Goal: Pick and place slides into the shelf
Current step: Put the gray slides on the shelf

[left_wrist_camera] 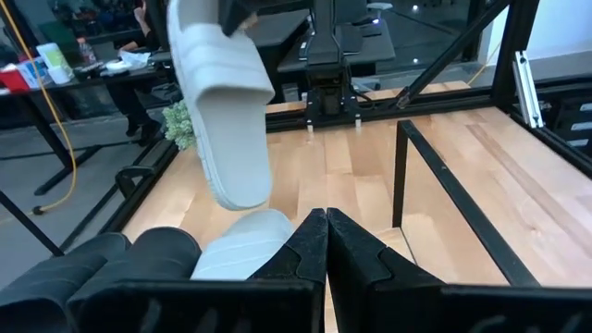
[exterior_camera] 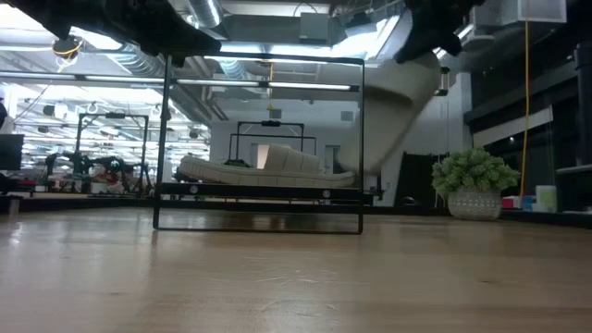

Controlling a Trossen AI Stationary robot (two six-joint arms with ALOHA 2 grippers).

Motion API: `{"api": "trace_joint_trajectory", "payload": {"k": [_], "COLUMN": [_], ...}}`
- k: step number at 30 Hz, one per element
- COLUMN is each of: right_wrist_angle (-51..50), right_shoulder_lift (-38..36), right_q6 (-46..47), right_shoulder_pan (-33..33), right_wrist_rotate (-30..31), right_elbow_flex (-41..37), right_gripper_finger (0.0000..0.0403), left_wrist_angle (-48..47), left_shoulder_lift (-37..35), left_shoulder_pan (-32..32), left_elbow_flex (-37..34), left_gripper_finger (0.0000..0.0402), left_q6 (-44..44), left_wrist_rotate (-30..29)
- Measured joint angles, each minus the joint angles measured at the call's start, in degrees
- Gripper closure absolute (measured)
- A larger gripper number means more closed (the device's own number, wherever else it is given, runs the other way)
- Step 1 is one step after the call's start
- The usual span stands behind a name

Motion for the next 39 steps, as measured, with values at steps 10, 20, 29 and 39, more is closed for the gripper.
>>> {"api": "trace_joint_trajectory", "payload": {"k": [10, 20, 29, 39], "right_wrist_angle": [8.7, 13.8, 19.0, 40.0], "right_shoulder_lift": [0.0, 0.0, 2.5, 3.3], "right_q6": [0.3, 6.3, 13.6, 17.3], "right_shoulder_pan": [1.2, 8.4, 17.1, 19.9], "right_wrist_rotate": [0.3, 4.0, 11.8, 12.0], "right_elbow_flex": [1.1, 1.1, -1.3, -12.8], "right_gripper_finger": [0.0401, 0.0402, 0.0402, 0.0402], "left_wrist_angle": [0.2, 0.1, 0.1, -0.2], "left_shoulder_lift": [0.0, 0.0, 0.0, 0.0], "left_shoulder_pan": [0.0, 0.0, 0.0, 0.0], "left_elbow_flex": [0.0, 0.0, 0.0, 0.0], "left_gripper_finger": [0.0401, 0.0401, 0.0401, 0.0402], "left_q6": [2.8, 3.6, 5.0, 5.7], "left_wrist_rotate": [0.0, 0.0, 0.0, 0.0]}}
